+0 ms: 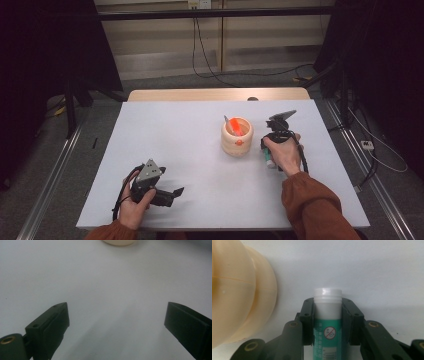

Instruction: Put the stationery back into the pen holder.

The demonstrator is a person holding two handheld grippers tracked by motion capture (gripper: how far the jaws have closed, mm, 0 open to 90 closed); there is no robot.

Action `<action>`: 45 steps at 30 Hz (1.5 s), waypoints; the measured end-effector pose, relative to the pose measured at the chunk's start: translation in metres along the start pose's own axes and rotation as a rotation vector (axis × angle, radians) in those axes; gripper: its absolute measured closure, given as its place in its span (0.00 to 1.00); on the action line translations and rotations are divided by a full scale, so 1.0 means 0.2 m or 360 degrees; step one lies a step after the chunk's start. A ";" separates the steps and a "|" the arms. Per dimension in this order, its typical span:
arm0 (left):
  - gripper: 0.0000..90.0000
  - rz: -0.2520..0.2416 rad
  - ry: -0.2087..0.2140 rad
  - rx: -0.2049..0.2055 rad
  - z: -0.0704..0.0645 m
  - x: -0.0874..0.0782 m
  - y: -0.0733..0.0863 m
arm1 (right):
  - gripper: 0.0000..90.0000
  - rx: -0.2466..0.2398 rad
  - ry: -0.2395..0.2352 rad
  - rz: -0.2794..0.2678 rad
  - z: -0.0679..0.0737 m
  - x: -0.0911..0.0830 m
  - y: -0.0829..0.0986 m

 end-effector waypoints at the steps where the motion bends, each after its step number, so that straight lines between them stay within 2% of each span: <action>1: 0.06 0.0000 0.0001 0.0001 0.00 0.00 0.00 | 0.73 -0.0009 -0.0009 -0.0001 0.00 0.00 0.00; 6: 0.06 0.0002 0.0006 -0.0001 0.00 0.00 0.00 | 0.73 -0.0031 -0.0061 -0.0014 0.02 -0.01 0.00; 17: 0.06 0.0009 0.0004 0.0004 0.00 0.00 0.00 | 0.73 -0.0157 -0.0151 -0.0210 0.02 -0.12 -0.05; 19: 0.06 0.0001 0.0001 -0.0004 0.00 0.00 0.00 | 0.73 -0.0148 -0.0179 -0.0239 0.02 -0.14 -0.06; 21: 0.06 0.0000 0.0000 -0.0002 0.00 0.00 0.00 | 0.73 -0.0170 -0.0186 -0.0294 0.02 -0.16 -0.06; 22: 0.06 0.0001 0.0000 -0.0002 0.00 0.00 0.00 | 0.73 -0.0190 -0.0208 -0.0320 0.02 -0.17 -0.07; 24: 0.06 0.0000 -0.0002 0.0001 0.00 0.00 0.00 | 0.73 -0.0179 -0.0284 -0.0374 0.02 -0.19 -0.07; 27: 0.06 0.0010 0.0003 0.0004 0.00 0.00 0.00 | 0.73 -0.0181 -0.0333 -0.0463 0.01 -0.22 -0.09; 29: 0.06 0.0006 0.0001 0.0004 0.00 0.00 0.00 | 0.73 -0.0211 -0.0339 -0.0526 0.00 -0.25 -0.10; 33: 0.06 0.0011 -0.0005 0.0002 0.00 0.00 0.00 | 0.73 -0.0209 -0.0411 -0.0637 -0.01 -0.28 -0.11; 34: 0.06 0.0011 -0.0003 0.0003 0.00 0.00 0.00 | 0.73 -0.0216 -0.0406 -0.0664 -0.02 -0.29 -0.11; 36: 0.06 0.0020 -0.0011 0.0010 0.00 0.00 0.01 | 0.73 -0.0240 -0.0418 -0.0731 -0.02 -0.31 -0.12; 45: 0.06 0.0005 0.0001 0.0002 0.00 0.00 0.00 | 0.73 -0.0386 -0.0514 -0.0907 0.02 -0.35 -0.11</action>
Point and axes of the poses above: each handheld gripper's, and its own axes: x roughly forward along the jaws, y roughly out of its underside, z roughly to its left, the point moved 9 cm from there along x, roughly forward along the jaws, and after that the axes turned 15 degrees about x, right-handed, at the moved point
